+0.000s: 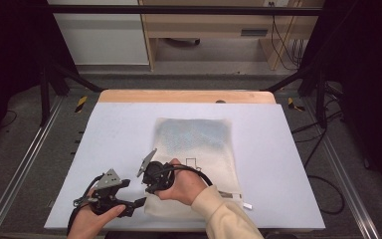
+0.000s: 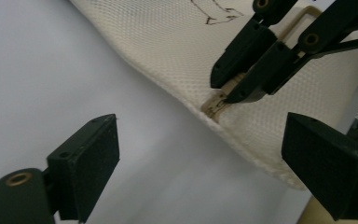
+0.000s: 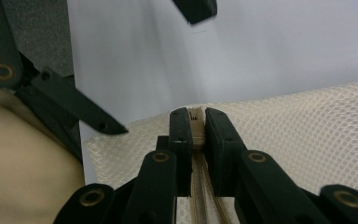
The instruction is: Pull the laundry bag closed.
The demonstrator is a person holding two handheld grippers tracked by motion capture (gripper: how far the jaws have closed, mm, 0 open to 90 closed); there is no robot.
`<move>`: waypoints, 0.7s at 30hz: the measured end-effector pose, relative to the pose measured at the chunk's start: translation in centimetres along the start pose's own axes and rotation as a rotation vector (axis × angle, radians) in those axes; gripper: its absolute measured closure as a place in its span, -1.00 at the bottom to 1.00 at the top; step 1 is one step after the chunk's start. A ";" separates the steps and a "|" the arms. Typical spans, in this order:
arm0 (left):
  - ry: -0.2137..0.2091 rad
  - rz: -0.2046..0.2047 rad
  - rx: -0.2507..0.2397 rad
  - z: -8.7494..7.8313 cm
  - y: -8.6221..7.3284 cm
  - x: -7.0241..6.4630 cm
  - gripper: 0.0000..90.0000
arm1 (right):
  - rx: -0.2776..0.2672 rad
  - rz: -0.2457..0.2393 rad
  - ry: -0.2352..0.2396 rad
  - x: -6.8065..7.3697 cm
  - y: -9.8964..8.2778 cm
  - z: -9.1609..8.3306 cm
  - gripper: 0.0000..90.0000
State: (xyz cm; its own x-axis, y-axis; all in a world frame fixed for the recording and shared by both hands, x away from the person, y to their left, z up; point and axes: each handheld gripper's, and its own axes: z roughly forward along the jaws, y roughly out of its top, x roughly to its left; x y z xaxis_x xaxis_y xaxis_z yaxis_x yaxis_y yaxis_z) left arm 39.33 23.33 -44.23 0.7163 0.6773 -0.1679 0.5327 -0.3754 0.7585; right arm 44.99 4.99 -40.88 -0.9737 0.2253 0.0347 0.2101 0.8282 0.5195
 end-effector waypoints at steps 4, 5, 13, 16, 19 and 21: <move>-0.038 -0.018 -0.003 0.6 0.0 -0.2 -0.63 | -0.008 0.000 -0.005 0.0 -0.1 -0.2 0.81; -0.066 -0.035 0.001 1.1 0.0 -0.2 -0.49 | -0.014 0.000 -0.006 0.0 -0.2 -0.4 0.82; -0.094 -0.056 0.038 3.1 0.2 0.1 -0.24 | -0.036 0.001 -0.009 0.0 -0.3 -0.6 0.82; -0.120 -0.047 0.046 3.5 0.3 0.1 -0.11 | -0.033 -0.007 -0.008 0.0 -0.4 -0.7 0.82; -0.136 -0.059 0.049 3.8 0.3 0.2 -0.05 | -0.037 -0.010 -0.013 0.0 -0.4 -0.7 0.82; -0.150 -0.065 0.053 4.0 0.3 0.2 -0.05 | -0.038 -0.008 -0.014 0.0 -0.4 -0.7 0.82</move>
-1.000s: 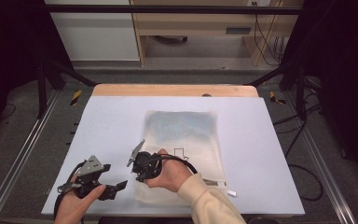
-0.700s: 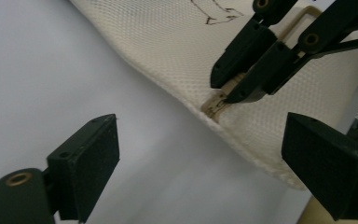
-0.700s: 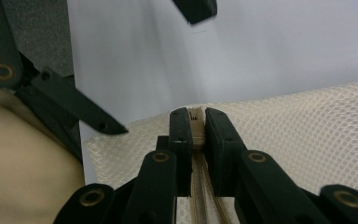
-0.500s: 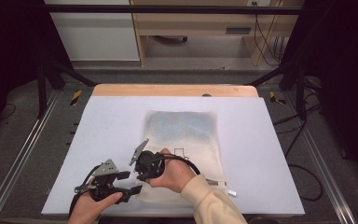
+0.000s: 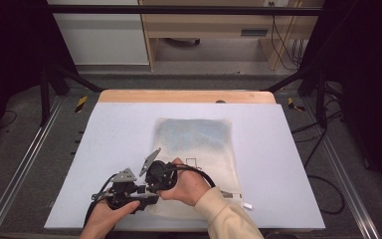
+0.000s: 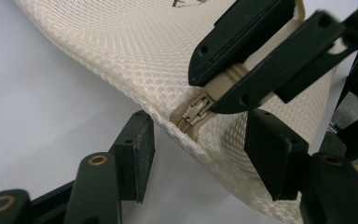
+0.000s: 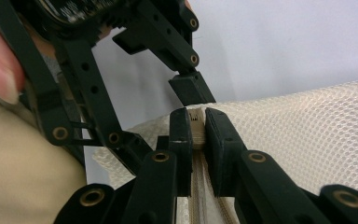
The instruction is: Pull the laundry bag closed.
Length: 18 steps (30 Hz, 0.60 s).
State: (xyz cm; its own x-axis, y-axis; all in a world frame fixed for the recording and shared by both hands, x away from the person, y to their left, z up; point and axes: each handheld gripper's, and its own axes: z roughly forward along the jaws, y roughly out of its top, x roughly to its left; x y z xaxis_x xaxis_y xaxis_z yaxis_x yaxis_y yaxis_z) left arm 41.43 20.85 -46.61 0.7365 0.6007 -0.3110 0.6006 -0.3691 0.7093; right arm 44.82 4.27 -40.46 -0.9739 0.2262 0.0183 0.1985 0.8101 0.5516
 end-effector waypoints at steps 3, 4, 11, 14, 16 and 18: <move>-0.010 0.005 0.002 0.1 0.0 0.0 -0.01 | 0.000 0.005 0.000 0.0 0.0 0.0 0.82; -0.007 0.007 0.001 0.2 0.1 0.0 0.00 | 0.002 0.005 0.000 0.0 0.0 0.0 0.82; -0.024 -0.008 0.005 0.7 0.1 0.4 0.25 | -0.002 -0.004 0.000 0.0 0.0 0.1 0.82; -0.025 -0.015 0.007 0.8 0.0 0.6 0.39 | -0.009 0.000 -0.002 0.1 0.0 0.1 0.82; -0.027 -0.017 0.009 0.9 0.0 0.6 0.47 | -0.008 0.003 -0.003 0.1 0.0 0.1 0.82; -0.024 -0.015 0.014 1.0 0.1 0.7 0.51 | -0.009 0.002 -0.002 0.0 0.0 0.1 0.82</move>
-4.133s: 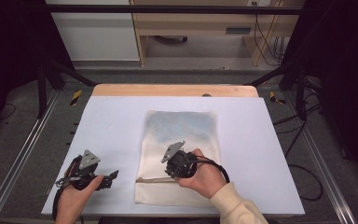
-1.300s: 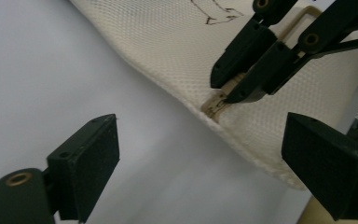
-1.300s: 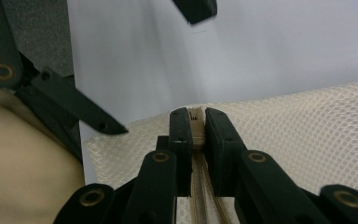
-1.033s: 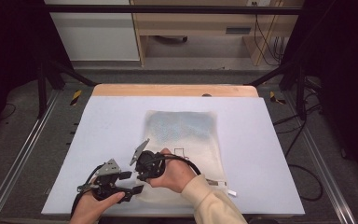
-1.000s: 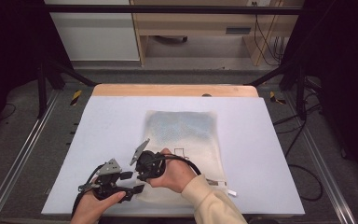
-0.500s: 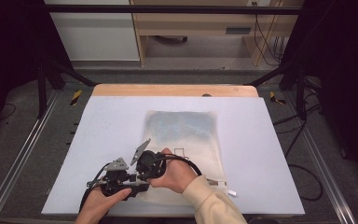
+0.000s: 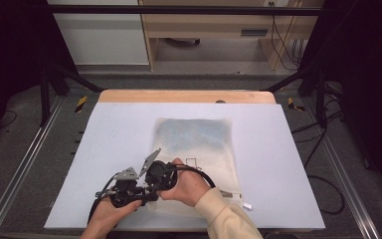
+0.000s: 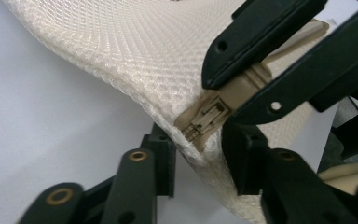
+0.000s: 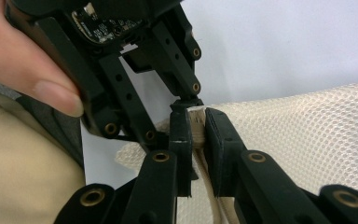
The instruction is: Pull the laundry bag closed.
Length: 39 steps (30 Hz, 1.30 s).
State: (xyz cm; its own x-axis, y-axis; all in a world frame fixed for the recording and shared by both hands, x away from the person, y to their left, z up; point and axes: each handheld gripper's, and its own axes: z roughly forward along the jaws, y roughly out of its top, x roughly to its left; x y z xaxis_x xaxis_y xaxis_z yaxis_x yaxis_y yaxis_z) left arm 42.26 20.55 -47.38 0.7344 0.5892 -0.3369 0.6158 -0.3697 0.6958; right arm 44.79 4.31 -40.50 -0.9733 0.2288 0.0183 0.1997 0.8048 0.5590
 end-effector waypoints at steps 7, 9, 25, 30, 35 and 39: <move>0.017 0.000 0.003 0.0 0.1 0.2 0.72 | -0.007 -0.004 -0.007 0.0 0.0 0.0 0.82; 0.013 -0.007 0.001 -0.1 0.1 0.3 0.77 | -0.014 -0.005 -0.012 0.0 -0.2 -0.1 0.82; 0.008 -0.012 0.013 0.2 0.1 0.3 0.75 | 0.001 -0.002 -0.018 0.1 -0.4 -0.1 0.82; 0.009 -0.015 0.021 0.4 0.1 0.3 0.78 | -0.003 -0.011 -0.018 0.1 -0.4 0.0 0.82; 0.021 -0.010 0.019 0.2 0.2 0.2 0.82 | 0.008 -0.019 -0.033 0.3 -0.6 0.0 0.82; 0.024 0.000 0.009 0.1 0.4 0.0 0.83 | 0.015 -0.022 -0.047 0.2 -1.1 -0.2 0.82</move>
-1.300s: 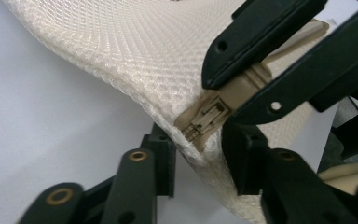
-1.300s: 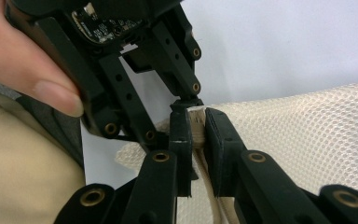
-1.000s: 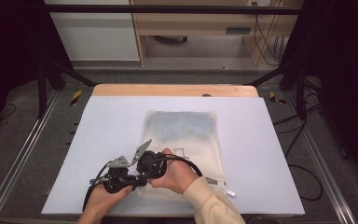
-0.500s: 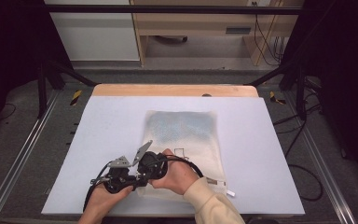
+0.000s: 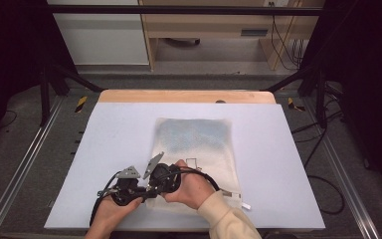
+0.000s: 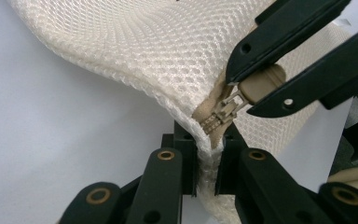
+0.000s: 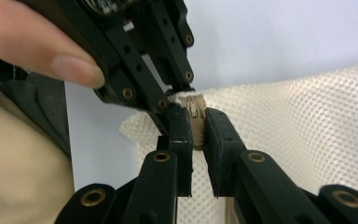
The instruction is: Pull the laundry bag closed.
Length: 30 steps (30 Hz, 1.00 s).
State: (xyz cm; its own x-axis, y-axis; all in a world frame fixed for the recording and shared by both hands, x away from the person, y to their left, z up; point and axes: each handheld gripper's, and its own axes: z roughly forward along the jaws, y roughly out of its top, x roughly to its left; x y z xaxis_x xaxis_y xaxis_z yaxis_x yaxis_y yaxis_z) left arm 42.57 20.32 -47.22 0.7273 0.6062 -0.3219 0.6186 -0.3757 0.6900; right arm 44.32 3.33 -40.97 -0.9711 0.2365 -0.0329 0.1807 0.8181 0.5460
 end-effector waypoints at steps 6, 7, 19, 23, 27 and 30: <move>0.010 -0.004 -0.004 0.0 0.0 -0.1 0.83 | -0.010 0.002 -0.010 0.1 -0.9 -0.1 0.82; 0.004 -0.008 -0.008 0.0 0.0 -0.1 0.83 | -0.008 -0.004 -0.018 0.0 -1.1 -0.1 0.83; 0.000 0.007 -0.005 0.1 0.0 -0.3 0.83 | -0.003 0.038 -0.015 -0.5 -2.7 -0.1 0.82; -0.004 0.013 -0.008 0.1 0.0 -0.5 0.83 | -0.009 0.038 -0.023 -0.3 -2.8 -0.4 0.82; -0.008 0.021 -0.006 0.2 0.1 -0.6 0.83 | -0.012 0.040 -0.019 -0.4 -3.3 -0.5 0.82; -0.012 0.025 -0.007 0.2 0.1 -0.7 0.83 | -0.015 0.061 -0.020 -0.5 -3.6 -0.6 0.82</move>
State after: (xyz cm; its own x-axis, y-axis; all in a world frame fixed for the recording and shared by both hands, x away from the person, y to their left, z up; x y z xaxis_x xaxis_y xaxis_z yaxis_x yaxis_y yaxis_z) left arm 42.17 19.76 -47.08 0.7457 0.5886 -0.3122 0.5983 -0.3854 0.7025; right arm 44.09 -0.08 -42.42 -0.9549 0.2966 -0.0159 0.2373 0.7937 0.5601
